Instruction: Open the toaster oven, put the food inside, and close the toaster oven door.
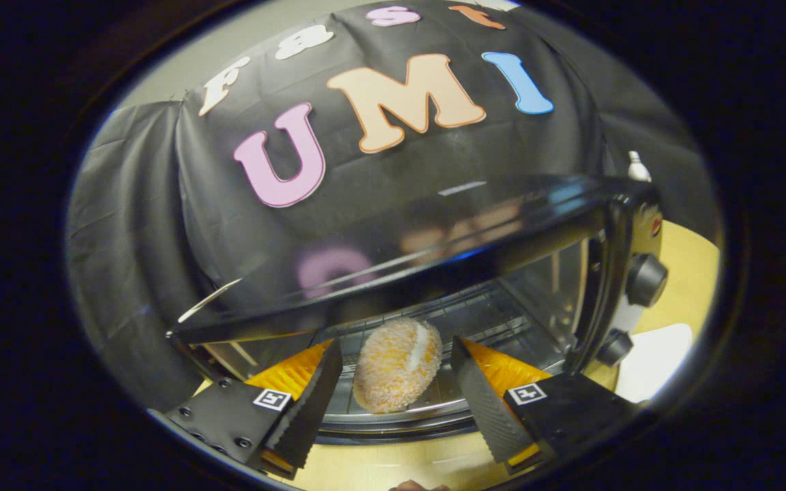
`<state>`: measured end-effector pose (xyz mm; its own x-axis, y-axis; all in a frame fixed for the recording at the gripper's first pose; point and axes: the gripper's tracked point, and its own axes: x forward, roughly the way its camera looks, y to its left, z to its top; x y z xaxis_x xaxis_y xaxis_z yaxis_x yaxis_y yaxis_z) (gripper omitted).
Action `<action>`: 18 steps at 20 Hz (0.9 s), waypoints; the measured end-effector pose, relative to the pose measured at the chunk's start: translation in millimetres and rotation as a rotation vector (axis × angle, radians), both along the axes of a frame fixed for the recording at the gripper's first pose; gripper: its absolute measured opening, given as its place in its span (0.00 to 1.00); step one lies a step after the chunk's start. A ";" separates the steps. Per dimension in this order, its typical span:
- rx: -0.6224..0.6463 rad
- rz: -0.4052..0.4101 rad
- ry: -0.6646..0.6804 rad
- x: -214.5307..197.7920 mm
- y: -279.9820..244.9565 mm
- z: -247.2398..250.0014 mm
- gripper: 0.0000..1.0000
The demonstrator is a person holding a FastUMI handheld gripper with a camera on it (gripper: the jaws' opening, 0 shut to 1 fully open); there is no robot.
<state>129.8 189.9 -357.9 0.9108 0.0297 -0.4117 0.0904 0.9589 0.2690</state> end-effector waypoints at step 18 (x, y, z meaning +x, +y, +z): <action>-0.007 0.335 0.138 -200.2 1.7 -2.6 0.99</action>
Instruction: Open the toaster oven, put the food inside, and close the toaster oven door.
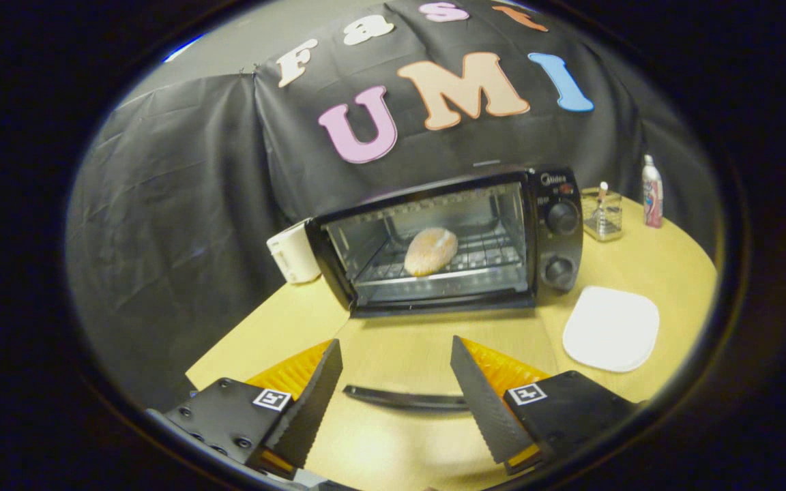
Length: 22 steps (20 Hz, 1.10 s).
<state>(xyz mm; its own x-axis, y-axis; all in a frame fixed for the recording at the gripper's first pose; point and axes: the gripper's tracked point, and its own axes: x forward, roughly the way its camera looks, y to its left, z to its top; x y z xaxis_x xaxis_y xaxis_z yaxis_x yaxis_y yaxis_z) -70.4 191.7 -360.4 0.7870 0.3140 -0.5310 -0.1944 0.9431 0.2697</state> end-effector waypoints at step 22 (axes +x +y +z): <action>-0.159 -0.099 0.115 -30.6 -12.5 -75.4 0.99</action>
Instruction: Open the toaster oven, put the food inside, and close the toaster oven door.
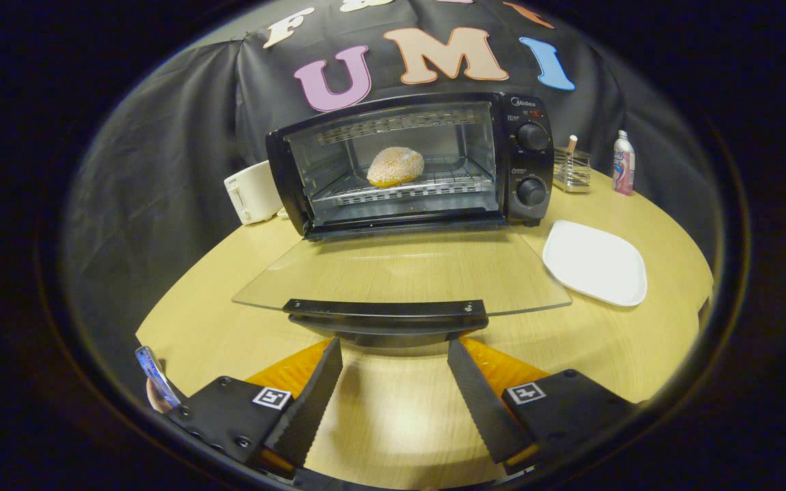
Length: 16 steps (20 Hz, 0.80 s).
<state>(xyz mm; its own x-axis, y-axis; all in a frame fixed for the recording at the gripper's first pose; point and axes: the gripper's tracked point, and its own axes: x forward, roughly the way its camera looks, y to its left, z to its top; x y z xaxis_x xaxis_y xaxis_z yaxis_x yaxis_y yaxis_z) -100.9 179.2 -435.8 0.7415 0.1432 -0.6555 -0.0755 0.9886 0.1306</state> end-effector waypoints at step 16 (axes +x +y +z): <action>0.091 -0.009 -0.083 19.3 15.9 44.9 0.99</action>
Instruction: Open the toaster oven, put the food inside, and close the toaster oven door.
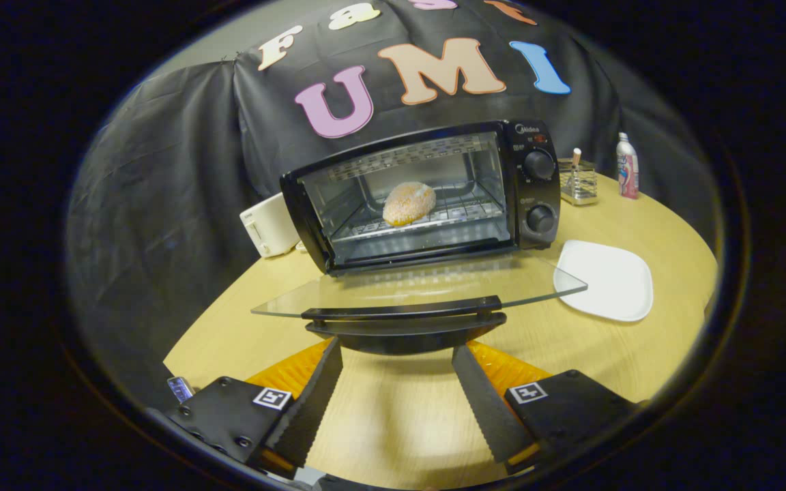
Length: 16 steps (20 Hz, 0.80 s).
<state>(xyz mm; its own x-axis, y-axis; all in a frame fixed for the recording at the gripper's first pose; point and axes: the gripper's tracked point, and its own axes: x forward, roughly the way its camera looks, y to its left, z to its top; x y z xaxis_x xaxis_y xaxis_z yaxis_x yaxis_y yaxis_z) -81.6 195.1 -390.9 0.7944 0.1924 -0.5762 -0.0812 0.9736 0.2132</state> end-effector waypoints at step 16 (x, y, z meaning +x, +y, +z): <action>-0.061 -0.019 -0.185 110.6 7.0 58.4 1.00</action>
